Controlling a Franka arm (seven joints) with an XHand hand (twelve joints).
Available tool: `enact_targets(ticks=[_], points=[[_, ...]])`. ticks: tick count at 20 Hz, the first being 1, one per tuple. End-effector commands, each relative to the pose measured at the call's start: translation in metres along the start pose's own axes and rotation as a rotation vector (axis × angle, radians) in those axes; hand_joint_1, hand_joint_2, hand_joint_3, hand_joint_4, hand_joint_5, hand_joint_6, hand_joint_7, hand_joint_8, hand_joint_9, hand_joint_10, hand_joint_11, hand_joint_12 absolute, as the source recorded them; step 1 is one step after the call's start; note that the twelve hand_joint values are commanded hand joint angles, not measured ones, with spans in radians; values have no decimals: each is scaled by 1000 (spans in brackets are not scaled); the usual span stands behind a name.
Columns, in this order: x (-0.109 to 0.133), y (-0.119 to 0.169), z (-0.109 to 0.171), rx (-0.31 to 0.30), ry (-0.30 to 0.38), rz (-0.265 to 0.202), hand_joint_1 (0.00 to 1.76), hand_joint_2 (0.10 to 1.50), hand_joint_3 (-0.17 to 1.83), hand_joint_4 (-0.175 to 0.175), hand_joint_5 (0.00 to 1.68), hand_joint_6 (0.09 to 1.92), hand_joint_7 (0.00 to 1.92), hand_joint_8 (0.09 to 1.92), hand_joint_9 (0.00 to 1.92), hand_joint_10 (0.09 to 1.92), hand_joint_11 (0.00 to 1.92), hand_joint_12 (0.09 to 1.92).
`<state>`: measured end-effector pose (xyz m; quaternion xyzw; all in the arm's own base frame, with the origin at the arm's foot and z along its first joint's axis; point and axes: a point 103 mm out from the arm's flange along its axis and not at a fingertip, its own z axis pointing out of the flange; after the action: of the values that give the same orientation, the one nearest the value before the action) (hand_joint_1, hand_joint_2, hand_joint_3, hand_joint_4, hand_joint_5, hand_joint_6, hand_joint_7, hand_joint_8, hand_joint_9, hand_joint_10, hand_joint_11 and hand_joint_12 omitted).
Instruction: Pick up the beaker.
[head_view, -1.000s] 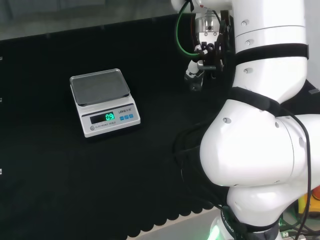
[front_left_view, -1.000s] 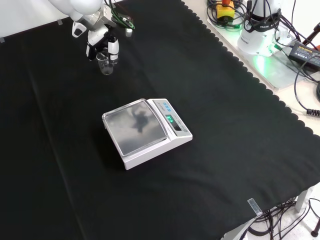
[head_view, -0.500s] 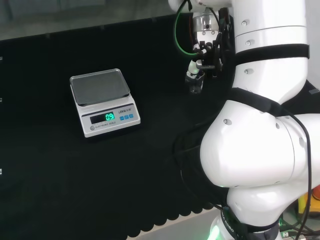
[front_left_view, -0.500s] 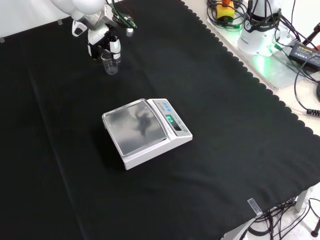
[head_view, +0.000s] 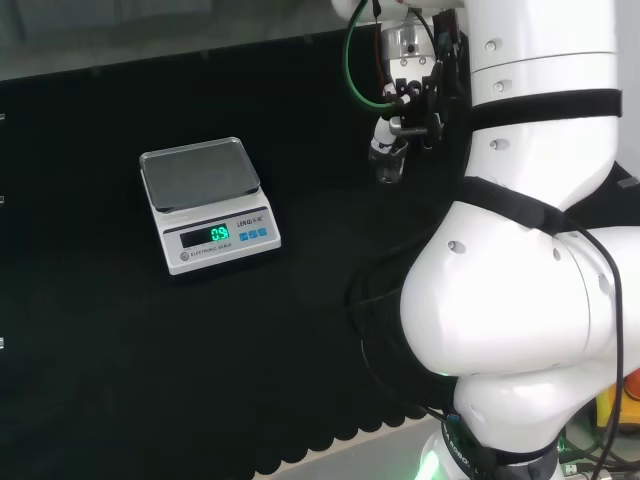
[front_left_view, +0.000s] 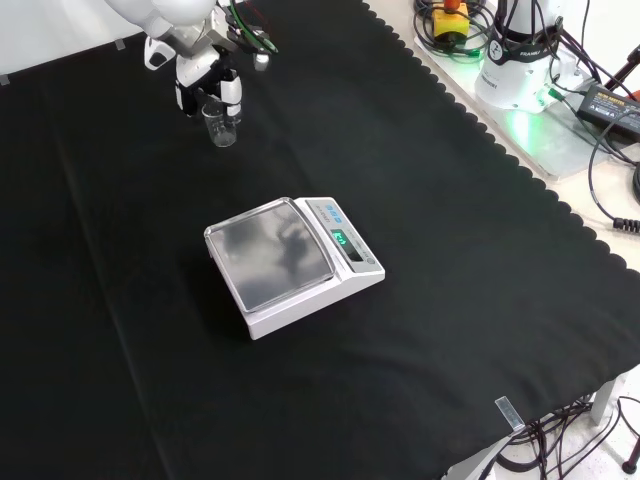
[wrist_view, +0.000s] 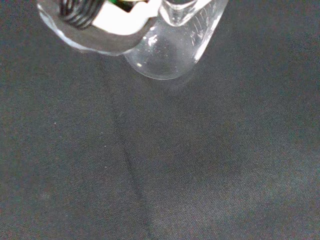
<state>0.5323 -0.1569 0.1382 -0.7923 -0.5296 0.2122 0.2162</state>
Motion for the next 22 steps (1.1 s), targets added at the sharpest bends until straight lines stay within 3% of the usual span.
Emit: enact_targets(ticks=[1,10,16,22], points=[[3,-16,-15,-15,-44,-31,1135,1085,30,-115,1005,958,1071,711,1544,87,1666,484],[19,-84,-78,-49,-98,-51,1139,1088,27,-124,1002,962,1073,710,1544,87,1655,477],[33,-152,-128,-162,-97,-86,1139,1089,26,-126,1002,963,1073,710,1545,87,1653,475],[49,-189,-142,-177,-93,-110,1139,1089,25,-127,1001,965,1073,710,1545,87,1652,475]])
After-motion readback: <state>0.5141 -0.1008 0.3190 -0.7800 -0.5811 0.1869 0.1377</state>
